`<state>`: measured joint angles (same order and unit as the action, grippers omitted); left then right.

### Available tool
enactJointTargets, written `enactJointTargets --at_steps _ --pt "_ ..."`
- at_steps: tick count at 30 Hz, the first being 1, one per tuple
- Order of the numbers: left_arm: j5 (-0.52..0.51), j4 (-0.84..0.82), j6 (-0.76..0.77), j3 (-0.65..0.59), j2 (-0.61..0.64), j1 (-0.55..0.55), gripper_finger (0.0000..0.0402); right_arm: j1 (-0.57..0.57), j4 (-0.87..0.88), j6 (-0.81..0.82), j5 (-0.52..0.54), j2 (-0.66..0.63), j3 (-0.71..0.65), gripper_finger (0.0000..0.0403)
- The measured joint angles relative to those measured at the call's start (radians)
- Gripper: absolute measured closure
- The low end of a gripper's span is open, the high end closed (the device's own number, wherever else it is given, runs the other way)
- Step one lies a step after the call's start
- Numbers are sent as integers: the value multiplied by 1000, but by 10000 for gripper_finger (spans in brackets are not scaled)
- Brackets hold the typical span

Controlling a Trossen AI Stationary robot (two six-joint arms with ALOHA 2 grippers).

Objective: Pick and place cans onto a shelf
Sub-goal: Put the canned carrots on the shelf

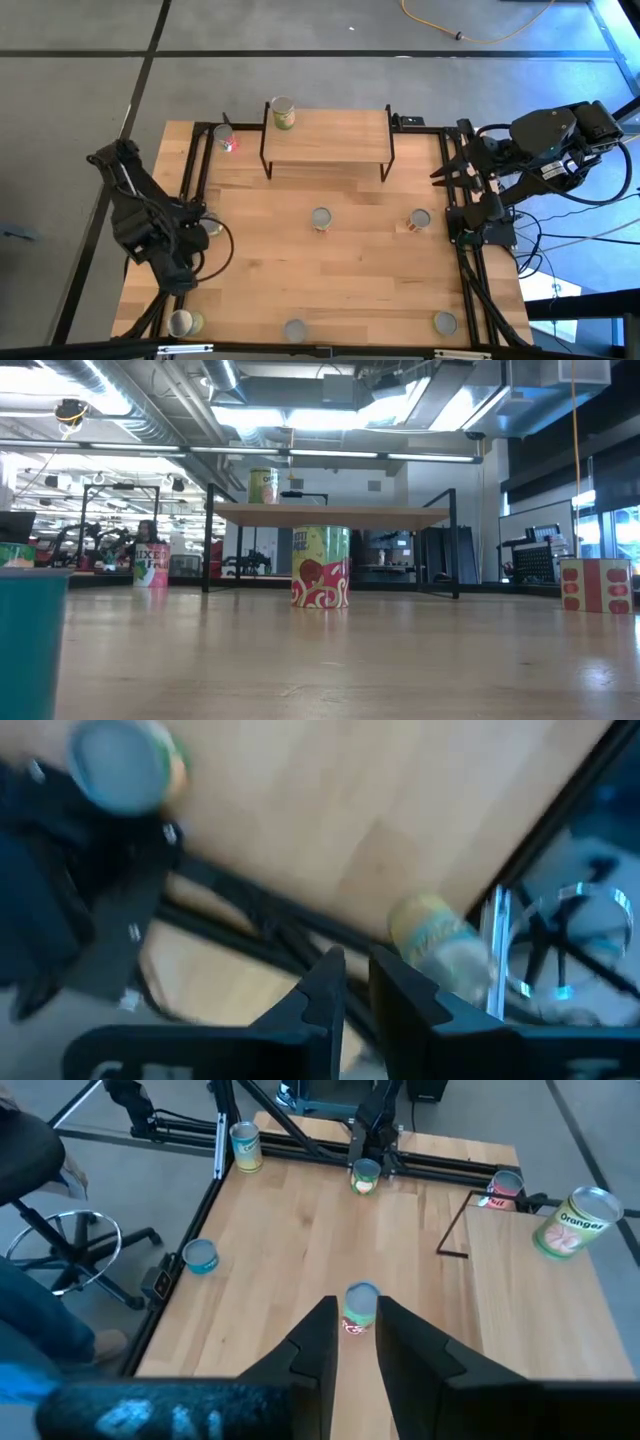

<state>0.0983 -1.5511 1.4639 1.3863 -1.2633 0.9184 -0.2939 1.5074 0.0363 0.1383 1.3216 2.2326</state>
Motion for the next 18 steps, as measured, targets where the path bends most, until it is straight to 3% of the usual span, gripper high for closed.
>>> enactJointTargets --at_steps 3,11,18 --pt "50 44 0 -22 0 0 357 0 0 -19 0 0 0 329" --pt "58 69 -16 -26 0 0 363 0 0 -22 0 0 0 329" --pt "92 105 -18 -26 0 0 398 0 0 -22 0 0 0 329"
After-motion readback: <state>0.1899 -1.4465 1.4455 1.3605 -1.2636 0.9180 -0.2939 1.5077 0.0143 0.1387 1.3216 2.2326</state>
